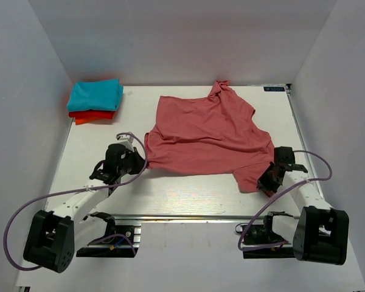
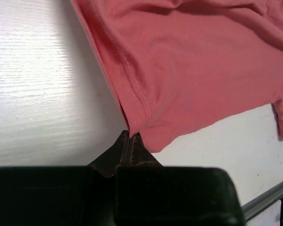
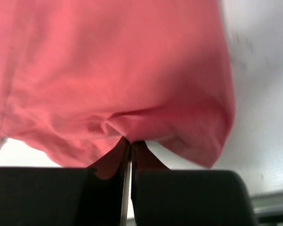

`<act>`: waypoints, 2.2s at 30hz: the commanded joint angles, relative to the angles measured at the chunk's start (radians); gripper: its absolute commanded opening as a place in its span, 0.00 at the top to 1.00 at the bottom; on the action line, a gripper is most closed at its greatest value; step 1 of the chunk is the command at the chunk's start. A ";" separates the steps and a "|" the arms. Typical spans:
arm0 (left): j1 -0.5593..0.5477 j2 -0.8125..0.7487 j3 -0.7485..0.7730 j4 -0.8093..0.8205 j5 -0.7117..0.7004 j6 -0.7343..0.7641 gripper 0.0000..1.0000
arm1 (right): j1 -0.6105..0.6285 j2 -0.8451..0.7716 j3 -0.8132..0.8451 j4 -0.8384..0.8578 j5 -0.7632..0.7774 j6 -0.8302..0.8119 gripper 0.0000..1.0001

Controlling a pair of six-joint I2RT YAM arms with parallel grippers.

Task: Fold and stack the t-shirts
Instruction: Flatten out the tshirt

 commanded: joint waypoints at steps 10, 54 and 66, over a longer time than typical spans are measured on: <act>-0.006 -0.136 0.170 -0.072 0.052 0.026 1.00 | 0.009 -0.373 0.130 0.366 -0.094 -0.189 1.00; 0.013 -0.232 1.366 -0.479 -0.368 0.347 1.00 | 0.003 -0.186 1.514 0.446 0.058 -0.616 1.00; 0.013 -0.219 1.469 -0.527 -0.258 0.330 1.00 | 0.003 -0.235 1.522 0.457 -0.008 -0.617 1.00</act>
